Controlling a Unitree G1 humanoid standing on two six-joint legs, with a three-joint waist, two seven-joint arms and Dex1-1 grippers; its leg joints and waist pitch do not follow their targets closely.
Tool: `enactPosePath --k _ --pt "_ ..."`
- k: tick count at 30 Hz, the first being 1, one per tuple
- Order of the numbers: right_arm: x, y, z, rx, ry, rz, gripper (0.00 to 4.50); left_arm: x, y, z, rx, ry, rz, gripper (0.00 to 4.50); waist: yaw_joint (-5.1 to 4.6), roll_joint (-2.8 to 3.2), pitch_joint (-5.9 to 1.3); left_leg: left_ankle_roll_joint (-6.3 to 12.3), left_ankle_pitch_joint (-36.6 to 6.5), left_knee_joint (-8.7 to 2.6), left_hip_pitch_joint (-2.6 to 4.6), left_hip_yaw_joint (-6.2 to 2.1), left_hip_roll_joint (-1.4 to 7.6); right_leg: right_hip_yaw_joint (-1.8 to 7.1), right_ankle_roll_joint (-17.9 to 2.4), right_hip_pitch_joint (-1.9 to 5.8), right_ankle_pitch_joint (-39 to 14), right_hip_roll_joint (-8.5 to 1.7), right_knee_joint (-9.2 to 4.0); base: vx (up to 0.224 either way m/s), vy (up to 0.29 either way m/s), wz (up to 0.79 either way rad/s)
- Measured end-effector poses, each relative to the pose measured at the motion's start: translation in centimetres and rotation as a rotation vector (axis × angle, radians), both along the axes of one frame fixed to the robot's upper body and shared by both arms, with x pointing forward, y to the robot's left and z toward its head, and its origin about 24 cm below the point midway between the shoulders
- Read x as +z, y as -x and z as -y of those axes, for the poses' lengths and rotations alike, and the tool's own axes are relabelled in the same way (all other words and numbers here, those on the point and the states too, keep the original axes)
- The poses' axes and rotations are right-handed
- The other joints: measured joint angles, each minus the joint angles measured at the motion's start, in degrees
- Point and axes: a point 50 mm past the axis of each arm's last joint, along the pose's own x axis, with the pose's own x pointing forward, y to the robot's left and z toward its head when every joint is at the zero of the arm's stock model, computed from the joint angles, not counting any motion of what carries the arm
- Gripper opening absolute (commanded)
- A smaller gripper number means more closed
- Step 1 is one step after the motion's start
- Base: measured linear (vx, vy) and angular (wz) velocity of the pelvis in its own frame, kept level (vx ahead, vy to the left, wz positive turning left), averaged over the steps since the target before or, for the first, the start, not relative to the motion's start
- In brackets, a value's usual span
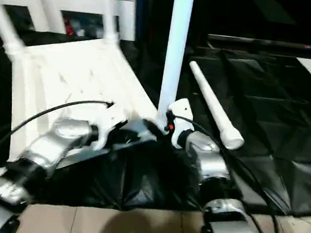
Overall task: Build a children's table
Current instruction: Rotate leg to tighten
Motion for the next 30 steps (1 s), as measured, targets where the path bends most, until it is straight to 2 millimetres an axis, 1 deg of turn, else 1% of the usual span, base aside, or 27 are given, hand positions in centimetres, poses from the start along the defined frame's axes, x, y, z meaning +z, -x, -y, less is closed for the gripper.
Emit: enactPosePath --k 2,3,6,10,13,14,16,17,19,20,22,25,30 --pt "0.2 0.4 0.6 0.069 0.023 0.006 4.02 0.1 0.3 -0.4 -0.035 -0.001 -0.005 0.0 0.49 0.0 0.0 0.0 0.0 0.0 -0.02 0.0 0.02 0.02 0.0 0.0 0.0 0.0 -0.01 0.0 0.0 0.0" --pt "0.3 0.8 1.0 0.122 0.037 0.006 4.02 0.1 0.4 -0.6 -0.059 0.0 -0.014 0.0 0.92 0.0 0.0 0.0 0.0 0.0 -0.03 0.02 0.02 0.03 -0.1 0.0 0.0 0.0 -0.01 0.0 0.0 0.0" --pt "0.6 1.7 1.6 0.249 0.076 0.002 4.02 0.0 1.0 -1.3 -0.112 0.003 -0.033 0.0 1.58 0.0 0.0 0.0 0.0 0.02 -0.1 0.09 0.04 0.12 -0.2 0.01 0.1 -0.01 0.02 0.0 0.0 0.0" --pt "0.8 2.7 2.3 0.364 0.109 -0.007 4.02 0.2 1.5 -2.0 -0.168 -0.002 -0.049 0.0 2.42 -0.02 0.0 0.0 0.0 0.09 -0.16 0.11 0.04 0.14 0.0 0.03 0.0 -0.03 0.01 0.0 0.0 0.0" --pt "0.9 3.1 2.3 0.404 0.093 -0.026 4.02 0.4 1.7 -2.4 -0.196 -0.003 -0.057 0.0 2.58 -0.02 0.0 0.0 0.0 0.11 -0.22 0.12 0.04 0.16 0.0 0.02 0.0 -0.04 0.0 0.0 0.0 0.0" --pt "1.0 3.3 2.3 0.417 0.089 -0.033 3.77 0.5 1.8 -2.6 -0.207 -0.006 -0.06 0.0 2.64 -0.02 0.0 0.0 0.0 0.11 -0.22 0.12 0.03 0.17 0.0 0.03 0.0 -0.05 0.0 0.0 0.0 0.0" --pt "1.0 3.5 2.3 0.44 0.087 -0.038 3.77 0.5 2.1 -2.8 -0.223 -0.002 -0.07 0.0 2.65 -0.02 0.0 0.0 0.0 0.11 -0.22 0.11 0.03 0.18 0.0 0.04 0.0 -0.05 0.01 0.0 0.0 0.0" --pt "1.0 3.6 2.3 0.448 0.089 -0.045 3.63 0.5 2.2 -2.9 -0.23 0.0 -0.078 0.0 2.64 -0.02 0.0 0.0 0.0 0.11 -0.22 0.12 0.03 0.18 0.0 0.04 0.0 -0.05 0.01 0.0 0.0 0.0" --pt "1.0 3.7 2.1 0.464 0.092 -0.05 3.63 0.4 2.3 -2.9 -0.239 0.0 -0.083 0.0 2.61 -0.03 0.01 0.0 0.0 0.11 -0.22 0.11 0.03 0.18 0.0 0.04 0.0 -0.05 0.01 0.0 0.0 0.0" --pt "0.9 3.7 2.0 0.469 0.091 -0.051 3.39 0.4 2.4 -2.9 -0.245 -0.001 -0.083 0.0 2.6 -0.04 0.01 0.0 0.0 0.11 -0.22 0.11 0.03 0.18 0.1 0.04 0.0 -0.05 0.01 0.0 0.0 0.0" --pt "0.9 3.8 2.0 0.471 0.092 -0.055 3.33 0.4 2.5 -2.8 -0.253 -0.001 -0.087 0.0 2.6 -0.04 0.01 0.0 0.0 0.11 -0.23 0.11 0.03 0.19 0.3 0.04 -0.2 -0.05 0.01 0.0 0.0 0.0" --pt "0.9 3.8 2.0 0.472 0.092 -0.06 3.01 0.4 2.5 -2.9 -0.256 -0.002 -0.093 0.0 2.51 -0.05 0.01 0.0 0.0 0.11 -0.22 0.11 0.03 0.19 0.3 0.05 -0.2 -0.04 0.02 0.0 0.0 0.0" --pt "0.9 4.0 1.9 0.477 0.093 -0.065 2.73 0.3 2.7 -3.0 -0.263 -0.003 -0.097 0.0 2.52 -0.06 0.01 0.0 0.0 0.11 -0.22 0.1 0.03 0.19 0.3 0.05 -0.2 -0.04 0.05 0.0 0.0 0.0"
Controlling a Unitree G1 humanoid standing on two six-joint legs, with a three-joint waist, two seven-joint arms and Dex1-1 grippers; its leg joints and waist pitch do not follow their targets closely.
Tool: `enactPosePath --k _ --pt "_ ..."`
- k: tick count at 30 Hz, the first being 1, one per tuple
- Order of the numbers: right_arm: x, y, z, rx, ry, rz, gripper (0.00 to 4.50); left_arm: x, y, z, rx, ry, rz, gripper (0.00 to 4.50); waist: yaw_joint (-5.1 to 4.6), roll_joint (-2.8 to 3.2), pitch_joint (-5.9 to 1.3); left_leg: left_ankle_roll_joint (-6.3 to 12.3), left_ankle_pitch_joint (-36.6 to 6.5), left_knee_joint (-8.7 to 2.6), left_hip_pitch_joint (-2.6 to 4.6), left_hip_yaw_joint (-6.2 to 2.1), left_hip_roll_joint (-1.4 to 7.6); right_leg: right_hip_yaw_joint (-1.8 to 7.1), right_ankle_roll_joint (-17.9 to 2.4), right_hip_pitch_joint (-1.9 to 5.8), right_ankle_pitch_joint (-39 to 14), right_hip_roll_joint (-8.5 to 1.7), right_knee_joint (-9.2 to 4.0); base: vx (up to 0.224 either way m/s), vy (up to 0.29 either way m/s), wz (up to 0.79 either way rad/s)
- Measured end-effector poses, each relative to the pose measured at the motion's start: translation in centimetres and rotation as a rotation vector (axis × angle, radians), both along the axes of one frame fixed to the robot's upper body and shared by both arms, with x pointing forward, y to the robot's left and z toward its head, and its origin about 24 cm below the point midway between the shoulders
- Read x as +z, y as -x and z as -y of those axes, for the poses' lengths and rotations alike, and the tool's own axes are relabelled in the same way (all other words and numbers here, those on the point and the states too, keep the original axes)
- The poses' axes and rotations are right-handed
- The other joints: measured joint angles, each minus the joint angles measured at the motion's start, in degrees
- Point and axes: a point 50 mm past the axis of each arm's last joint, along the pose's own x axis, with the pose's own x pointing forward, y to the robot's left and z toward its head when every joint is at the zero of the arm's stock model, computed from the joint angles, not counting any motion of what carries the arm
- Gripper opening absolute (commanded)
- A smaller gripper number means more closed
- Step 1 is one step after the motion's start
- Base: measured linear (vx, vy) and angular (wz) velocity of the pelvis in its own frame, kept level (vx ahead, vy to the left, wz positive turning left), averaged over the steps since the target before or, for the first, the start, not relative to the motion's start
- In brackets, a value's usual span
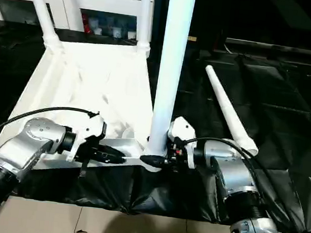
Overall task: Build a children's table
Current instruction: Rotate leg to tighten
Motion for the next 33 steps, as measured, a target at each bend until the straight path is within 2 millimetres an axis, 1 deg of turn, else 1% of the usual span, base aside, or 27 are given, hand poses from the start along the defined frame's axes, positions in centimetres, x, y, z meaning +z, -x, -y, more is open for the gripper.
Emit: enactPosePath --k 5,7,9,10,11,14,16,18,19,20,21,23,26,29,33 --pt "-0.2 0.1 -0.1 -0.01 -0.006 -0.007 2.71 -0.1 0.0 0.0 0.008 -0.001 -0.003 0.0 0.03 -0.03 -0.01 0.0 0.0 0.0 0.0 0.0 0.0 0.0 0.0 0.0 0.0 0.0 0.04 0.0 0.0 0.0" --pt "-0.7 -0.2 -0.3 -0.101 -0.014 0.001 2.7 -0.5 -0.4 0.6 0.073 -0.002 0.017 0.0 -0.11 -0.05 -0.02 0.0 0.0 0.02 0.01 0.0 -0.02 0.03 0.0 0.01 0.0 -0.01 0.07 0.0 0.0 0.0" --pt "-1.2 -1.0 -0.7 -0.228 -0.027 0.017 2.7 -0.7 -0.9 1.1 0.143 -0.007 0.041 0.0 -0.55 -0.08 -0.04 0.0 0.0 0.04 0.15 -0.01 -0.03 0.05 0.0 0.04 0.0 0.0 0.1 0.0 0.0 0.0" --pt "-1.4 -1.6 -1.0 -0.306 -0.034 0.025 2.7 -0.7 -1.4 1.4 0.189 -0.009 0.052 0.0 -1.05 -0.09 -0.04 -0.01 0.0 0.04 0.2 -0.02 -0.04 0.05 0.0 0.04 0.0 0.0 0.1 0.0 0.0 0.0" --pt "-1.5 -2.6 -1.4 -0.424 -0.052 0.029 2.7 -0.7 -2.0 2.1 0.251 -0.013 0.07 0.0 -1.7 -0.09 -0.04 -0.01 0.0 0.04 0.22 -0.04 -0.06 0.01 0.0 0.01 0.0 0.0 0.09 0.0 0.0 0.0" --pt "-1.9 -4.1 -2.1 -0.678 -0.089 0.019 2.69 -0.7 -3.0 4.0 0.377 -0.024 0.106 0.0 -2.63 -0.1 -0.03 -0.01 0.0 0.02 0.26 -0.14 -0.1 -0.2 0.1 -0.02 0.0 0.01 -0.13 0.0 0.0 0.0" --pt "-1.9 -4.7 -2.7 -0.782 -0.099 0.013 2.69 -0.8 -3.3 4.8 0.432 -0.03 0.117 0.0 -3.21 -0.1 -0.03 -0.01 0.0 0.01 0.22 -0.16 -0.1 -0.29 0.1 -0.05 0.0 0.01 -0.23 0.0 0.0 0.0" --pt "-1.9 -5.1 -3.0 -0.847 -0.099 0.022 2.69 -0.7 -3.4 5.5 0.467 -0.035 0.131 0.0 -3.45 -0.1 -0.03 -0.01 0.0 0.01 0.22 -0.15 -0.1 -0.28 0.1 -0.04 0.0 0.01 -0.26 0.0 0.0 0.0" --pt "-1.9 -5.1 -3.1 -0.859 -0.098 0.027 2.69 -0.7 -3.4 5.7 0.474 -0.035 0.135 0.0 -3.5 -0.1 -0.03 -0.01 0.0 0.0 0.22 -0.14 -0.1 -0.27 0.1 -0.04 0.0 0.01 -0.27 0.0 0.0 0.0" --pt "-1.9 -5.2 -3.1 -0.866 -0.098 0.034 3.25 -0.7 -3.5 5.8 0.479 -0.035 0.138 0.0 -3.48 -0.12 -0.05 -0.01 0.0 0.01 0.21 -0.13 -0.1 -0.24 0.1 -0.04 0.0 0.01 -0.27 0.0 0.0 0.0" --pt "-1.9 -5.2 -3.1 -0.867 -0.103 0.034 3.39 -0.7 -3.5 5.8 0.479 -0.034 0.138 0.0 -3.46 -0.12 -0.05 -0.01 0.0 0.01 0.21 -0.12 -0.1 -0.21 0.1 -0.03 0.0 0.01 -0.25 0.0 0.0 0.0" --pt "-1.8 -5.2 -3.2 -0.86 -0.126 0.028 3.45 -0.7 -3.5 5.8 0.479 -0.033 0.139 0.0 -3.44 -0.12 -0.05 -0.01 0.0 0.01 0.23 -0.1 -0.09 -0.17 0.0 -0.03 0.0 0.01 -0.21 0.0 0.0 0.0" --pt "-1.8 -5.1 -3.3 -0.853 -0.131 0.036 3.84 -0.6 -3.5 5.8 0.478 -0.031 0.141 0.0 -3.39 -0.12 -0.05 -0.01 0.0 0.0 0.24 -0.07 -0.09 -0.17 0.0 -0.03 0.0 0.01 -0.16 0.0 0.0 0.0" --pt "-1.7 -5.1 -3.3 -0.815 -0.125 0.05 3.84 -0.6 -3.5 5.7 0.465 -0.031 0.141 0.0 -3.43 -0.12 -0.05 -0.01 0.0 0.0 0.24 -0.07 -0.09 -0.18 0.0 -0.05 0.0 0.02 -0.15 0.0 0.0 0.0" --pt "-1.8 -4.3 -2.3 -0.655 -0.092 0.076 3.84 -0.6 -3.1 4.5 0.4 -0.026 0.127 0.0 -3.33 -0.12 -0.05 -0.01 0.0 -0.01 0.24 -0.07 -0.08 -0.19 0.0 -0.05 0.0 0.03 -0.14 0.0 0.0 0.0"
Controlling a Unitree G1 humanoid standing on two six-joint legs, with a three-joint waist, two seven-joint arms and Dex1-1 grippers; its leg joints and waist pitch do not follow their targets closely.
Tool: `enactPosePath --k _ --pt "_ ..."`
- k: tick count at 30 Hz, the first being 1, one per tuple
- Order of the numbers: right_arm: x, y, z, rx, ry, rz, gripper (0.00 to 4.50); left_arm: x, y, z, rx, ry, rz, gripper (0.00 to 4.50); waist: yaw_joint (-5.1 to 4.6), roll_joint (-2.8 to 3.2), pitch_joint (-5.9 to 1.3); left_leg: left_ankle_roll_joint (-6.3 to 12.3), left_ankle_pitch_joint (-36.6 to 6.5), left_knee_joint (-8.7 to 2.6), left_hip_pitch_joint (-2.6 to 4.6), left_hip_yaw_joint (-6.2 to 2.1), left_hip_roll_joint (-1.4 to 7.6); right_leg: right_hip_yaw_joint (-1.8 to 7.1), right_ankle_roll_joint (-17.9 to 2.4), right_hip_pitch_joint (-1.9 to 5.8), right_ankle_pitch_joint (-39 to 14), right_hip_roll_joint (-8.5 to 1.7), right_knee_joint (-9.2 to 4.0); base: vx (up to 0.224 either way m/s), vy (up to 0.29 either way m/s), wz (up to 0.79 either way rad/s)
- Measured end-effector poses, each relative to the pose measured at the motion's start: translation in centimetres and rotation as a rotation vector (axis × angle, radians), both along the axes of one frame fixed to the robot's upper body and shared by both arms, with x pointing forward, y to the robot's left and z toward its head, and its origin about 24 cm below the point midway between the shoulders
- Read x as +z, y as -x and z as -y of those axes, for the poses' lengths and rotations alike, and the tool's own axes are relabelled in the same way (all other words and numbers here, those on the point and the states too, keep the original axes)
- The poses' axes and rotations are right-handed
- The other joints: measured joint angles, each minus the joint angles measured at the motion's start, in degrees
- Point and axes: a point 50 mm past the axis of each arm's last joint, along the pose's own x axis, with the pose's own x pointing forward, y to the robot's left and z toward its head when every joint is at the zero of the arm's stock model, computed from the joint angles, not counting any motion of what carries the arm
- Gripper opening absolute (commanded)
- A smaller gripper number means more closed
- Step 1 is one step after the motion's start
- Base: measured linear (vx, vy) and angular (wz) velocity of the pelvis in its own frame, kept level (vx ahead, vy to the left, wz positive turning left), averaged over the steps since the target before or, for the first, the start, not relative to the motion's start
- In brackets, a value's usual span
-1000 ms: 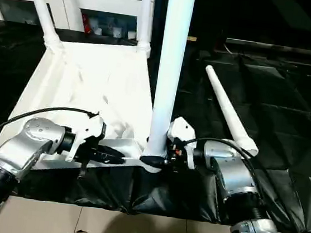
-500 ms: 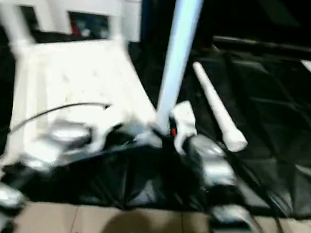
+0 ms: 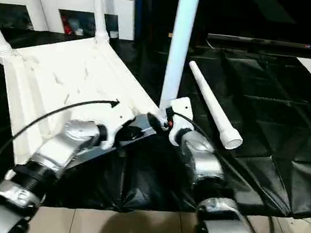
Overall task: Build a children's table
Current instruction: Rotate leg to tighten
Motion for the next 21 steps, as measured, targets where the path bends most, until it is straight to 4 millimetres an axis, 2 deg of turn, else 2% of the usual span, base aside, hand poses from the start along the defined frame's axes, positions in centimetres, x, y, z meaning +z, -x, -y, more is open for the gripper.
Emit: enactPosePath --k 6,9,15,21 --pt "0.9 0.6 1.0 0.201 0.048 0.026 3.84 0.2 0.9 -1.5 -0.133 0.018 -0.031 0.0 0.75 0.0 0.0 0.0 0.0 -0.01 -0.07 0.0 0.05 0.03 -0.1 0.0 0.0 -0.01 0.03 0.0 0.0 0.0" --pt "1.3 0.9 1.9 0.282 0.073 0.03 3.84 0.4 1.4 -2.2 -0.19 0.015 -0.045 0.0 1.76 0.0 0.0 0.0 0.0 -0.01 -0.09 0.01 0.06 0.1 -0.3 0.01 0.2 -0.01 0.03 0.0 0.0 0.0" --pt "1.0 2.9 3.0 0.485 0.107 -0.029 3.84 0.6 2.1 -3.7 -0.286 0.003 -0.073 0.0 3.04 0.0 0.0 0.0 0.0 0.01 -0.22 0.05 0.08 0.21 -0.3 0.07 0.2 -0.01 0.05 0.0 0.0 0.0" --pt "1.2 4.0 2.8 0.598 0.073 -0.072 3.68 0.7 2.8 -4.7 -0.341 0.009 -0.108 0.0 3.32 0.0 0.0 0.0 0.0 0.01 -0.23 0.05 0.09 0.2 -0.3 0.06 0.2 -0.02 0.07 0.0 0.0 0.0"
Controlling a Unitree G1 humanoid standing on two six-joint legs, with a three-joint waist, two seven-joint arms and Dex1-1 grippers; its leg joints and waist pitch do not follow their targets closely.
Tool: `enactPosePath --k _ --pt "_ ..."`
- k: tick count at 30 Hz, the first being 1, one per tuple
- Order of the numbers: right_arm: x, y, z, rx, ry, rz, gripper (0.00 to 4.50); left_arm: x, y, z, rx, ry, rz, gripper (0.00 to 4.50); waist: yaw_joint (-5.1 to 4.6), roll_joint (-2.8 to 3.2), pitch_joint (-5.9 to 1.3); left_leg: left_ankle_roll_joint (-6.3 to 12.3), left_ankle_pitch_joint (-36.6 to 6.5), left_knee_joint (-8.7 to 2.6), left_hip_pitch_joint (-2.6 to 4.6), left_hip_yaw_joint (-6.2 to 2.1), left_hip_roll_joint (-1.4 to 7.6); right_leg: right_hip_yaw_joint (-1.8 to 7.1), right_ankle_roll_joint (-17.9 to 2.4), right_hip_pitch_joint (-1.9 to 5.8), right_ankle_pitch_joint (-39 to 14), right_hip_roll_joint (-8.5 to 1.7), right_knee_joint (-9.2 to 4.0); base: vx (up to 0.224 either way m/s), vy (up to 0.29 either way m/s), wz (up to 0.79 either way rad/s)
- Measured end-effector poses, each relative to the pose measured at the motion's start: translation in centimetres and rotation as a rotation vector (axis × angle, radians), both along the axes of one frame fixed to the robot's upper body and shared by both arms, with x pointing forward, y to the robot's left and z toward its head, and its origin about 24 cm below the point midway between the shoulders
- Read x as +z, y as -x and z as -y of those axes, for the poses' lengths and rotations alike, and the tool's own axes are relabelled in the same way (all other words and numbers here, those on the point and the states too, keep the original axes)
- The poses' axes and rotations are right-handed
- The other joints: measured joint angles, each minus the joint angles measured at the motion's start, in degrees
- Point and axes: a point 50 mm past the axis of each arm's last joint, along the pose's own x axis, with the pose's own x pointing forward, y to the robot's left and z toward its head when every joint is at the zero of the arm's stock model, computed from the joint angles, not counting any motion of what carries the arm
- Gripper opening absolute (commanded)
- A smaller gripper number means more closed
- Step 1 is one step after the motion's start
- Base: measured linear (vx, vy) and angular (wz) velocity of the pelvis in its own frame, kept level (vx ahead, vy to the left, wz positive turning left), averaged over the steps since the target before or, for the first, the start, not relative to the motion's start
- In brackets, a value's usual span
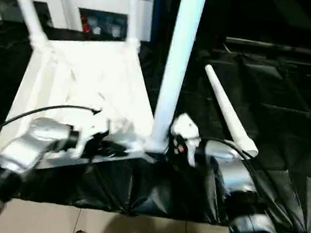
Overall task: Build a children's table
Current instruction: Rotate leg to tighten
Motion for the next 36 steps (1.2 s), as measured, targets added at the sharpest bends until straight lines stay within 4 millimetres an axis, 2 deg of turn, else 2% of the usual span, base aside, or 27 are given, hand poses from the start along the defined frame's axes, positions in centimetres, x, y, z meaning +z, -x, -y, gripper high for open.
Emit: enactPosePath --k 2,9,19,21,23,25,30,34,36 --pt "0.1 0.1 -0.2 0.017 -0.002 0.0 3.4 0.1 0.1 -0.2 -0.013 0.002 -0.007 0.0 0.06 0.0 0.0 0.0 0.0 0.0 0.0 0.0 0.0 0.01 0.0 0.01 0.0 0.0 0.0 0.0 0.0 0.0" --pt "0.3 0.2 -0.4 0.034 -0.009 -0.017 2.88 0.1 0.3 0.0 -0.039 0.001 -0.013 0.0 0.03 0.0 0.0 0.0 0.0 0.0 -0.01 -0.01 0.0 0.01 0.3 0.02 -0.2 -0.01 0.01 0.0 0.0 0.0" --pt "-0.1 0.7 -0.3 0.02 -0.013 -0.035 2.73 -0.2 0.5 0.3 -0.037 0.005 -0.018 0.0 0.03 -0.01 -0.01 0.0 0.0 0.0 -0.01 -0.02 -0.01 0.01 0.3 0.03 -0.2 -0.01 0.04 0.0 0.0 0.0" --pt "-0.3 0.3 -0.6 -0.056 -0.034 -0.036 2.73 -0.4 0.2 0.8 0.013 0.006 0.004 0.0 -0.05 -0.04 -0.02 0.0 0.0 0.0 0.0 -0.02 -0.01 0.03 0.3 0.03 -0.2 -0.01 0.06 0.0 0.0 0.0" --pt "-1.2 -0.7 -0.9 -0.242 -0.068 -0.038 2.72 -0.8 -0.8 1.7 0.122 0.002 0.038 0.0 -0.43 -0.13 -0.07 0.0 0.0 0.07 0.08 -0.02 -0.02 0.03 0.3 0.04 -0.2 -0.01 0.13 0.0 0.0 0.0" --pt "-1.2 -1.3 -1.1 -0.329 -0.074 -0.024 2.72 -0.7 -1.2 2.2 0.16 -0.002 0.058 0.0 -1.19 -0.13 -0.07 -0.01 0.0 0.1 0.12 -0.05 -0.05 0.01 0.3 0.01 -0.2 -0.02 0.11 0.0 0.0 0.0" --pt "-1.7 -3.8 -3.2 -0.687 -0.074 0.018 2.72 -1.0 -2.8 4.6 0.363 -0.01 0.099 0.0 -3.24 -0.22 -0.13 -0.01 0.0 0.06 0.26 -0.2 -0.12 -0.29 0.4 -0.01 -0.2 -0.01 -0.13 0.0 0.0 0.0" --pt "-1.7 -4.2 -3.8 -0.774 -0.065 0.041 2.72 -1.0 -3.2 5.3 0.4 -0.016 0.116 0.0 -3.4 -0.21 -0.13 -0.01 0.0 0.04 0.23 -0.18 -0.12 -0.28 0.4 -0.01 -0.2 -0.01 -0.21 0.0 0.0 0.0" --pt "-1.7 -4.3 -3.8 -0.784 -0.069 0.045 3.28 -1.0 -3.2 5.4 0.4 -0.018 0.123 0.0 -3.32 -0.21 -0.13 -0.01 0.0 0.04 0.23 -0.16 -0.12 -0.2 0.4 -0.01 -0.2 -0.01 -0.23 0.0 0.0 0.0"
